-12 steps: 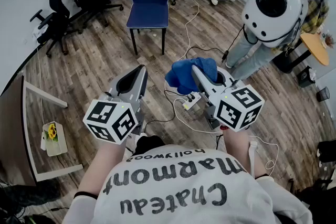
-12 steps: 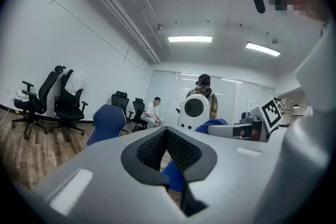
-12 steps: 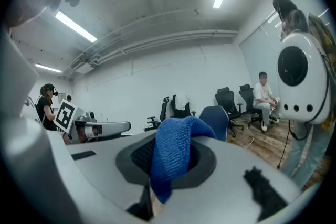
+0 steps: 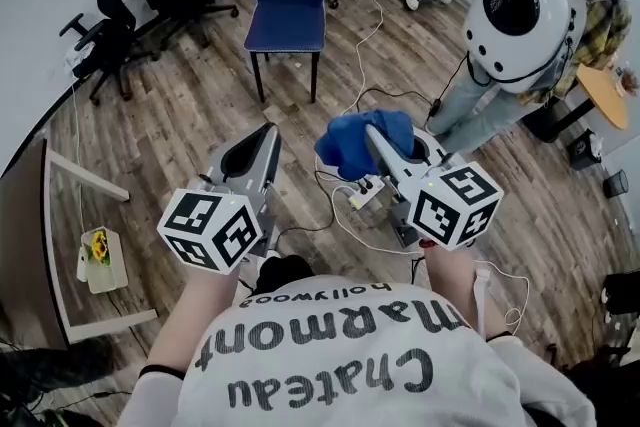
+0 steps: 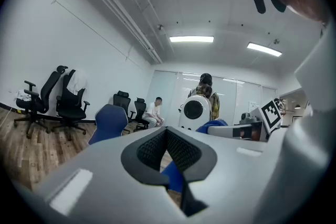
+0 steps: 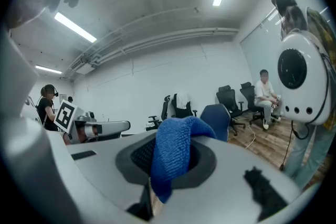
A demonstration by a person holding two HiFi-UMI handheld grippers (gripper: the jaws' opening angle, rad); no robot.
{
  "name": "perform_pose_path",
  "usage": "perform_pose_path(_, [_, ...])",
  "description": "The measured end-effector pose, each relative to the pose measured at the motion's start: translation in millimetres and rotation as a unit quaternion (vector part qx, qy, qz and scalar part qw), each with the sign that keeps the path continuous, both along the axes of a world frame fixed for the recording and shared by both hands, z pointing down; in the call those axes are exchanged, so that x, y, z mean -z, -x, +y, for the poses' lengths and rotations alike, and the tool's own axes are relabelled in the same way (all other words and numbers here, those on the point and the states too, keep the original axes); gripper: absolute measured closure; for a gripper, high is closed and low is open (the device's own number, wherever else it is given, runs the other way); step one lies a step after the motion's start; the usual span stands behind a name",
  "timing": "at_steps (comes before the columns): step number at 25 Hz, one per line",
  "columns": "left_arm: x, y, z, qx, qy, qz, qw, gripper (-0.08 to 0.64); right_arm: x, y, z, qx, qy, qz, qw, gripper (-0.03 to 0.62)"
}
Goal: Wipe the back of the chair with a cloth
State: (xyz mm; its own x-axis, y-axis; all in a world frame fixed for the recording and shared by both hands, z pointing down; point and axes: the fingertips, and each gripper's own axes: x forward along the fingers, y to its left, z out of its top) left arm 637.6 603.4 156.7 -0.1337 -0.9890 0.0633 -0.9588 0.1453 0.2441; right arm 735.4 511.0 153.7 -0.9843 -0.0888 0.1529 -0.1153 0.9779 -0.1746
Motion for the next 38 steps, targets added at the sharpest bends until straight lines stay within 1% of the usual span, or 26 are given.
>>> perform_pose_path(4, [-4,5,5,0.010,-0.001,0.006,0.9999,0.551,-7,5,1,0.007,0.010,0.003,1.000,0.546])
perform_pose_path(9, [-17,17,5,0.019,0.008,0.014,0.9997,0.551,-20,18,-11,0.006,0.043,0.006,0.999,0.546])
perform_pose_path(11, [-22,29,4,0.023,0.011,0.015,0.9996,0.551,-24,29,-14,0.006,0.046,0.009,0.999,0.546])
perform_pose_path(14, [-33,56,-2,0.030,0.011,0.028,0.9991,0.551,-33,50,-21,0.006,0.038,0.021,0.999,0.546])
perform_pose_path(17, [-48,89,-22,0.035,0.012,0.040,0.9985,0.551,-41,78,-40,0.004,0.034,0.023,0.999,0.546])
perform_pose_path(20, [-58,121,-50,0.030,0.012,0.047,0.9984,0.551,-43,111,-64,-0.003,0.030,0.014,0.999,0.546])
perform_pose_path(24, [-59,172,-86,0.009,0.020,0.035,0.9991,0.551,-36,168,-97,-0.014,0.027,-0.002,1.000,0.545])
perform_pose_path(28, [-41,237,-116,-0.005,0.015,0.031,0.9994,0.551,-17,231,-124,-0.021,0.026,-0.019,0.999,0.545])
perform_pose_path(33, [-11,316,-150,-0.037,0.007,0.006,0.9993,0.551,10,310,-160,-0.045,0.024,-0.043,0.998,0.545])
perform_pose_path(35, [-1,342,-161,-0.055,0.002,-0.001,0.9985,0.552,16,336,-171,-0.057,0.020,-0.044,0.997,0.543])
perform_pose_path(38, [7,374,-173,-0.062,-0.005,-0.008,0.9980,0.551,17,364,-187,-0.080,0.020,-0.041,0.996,0.541])
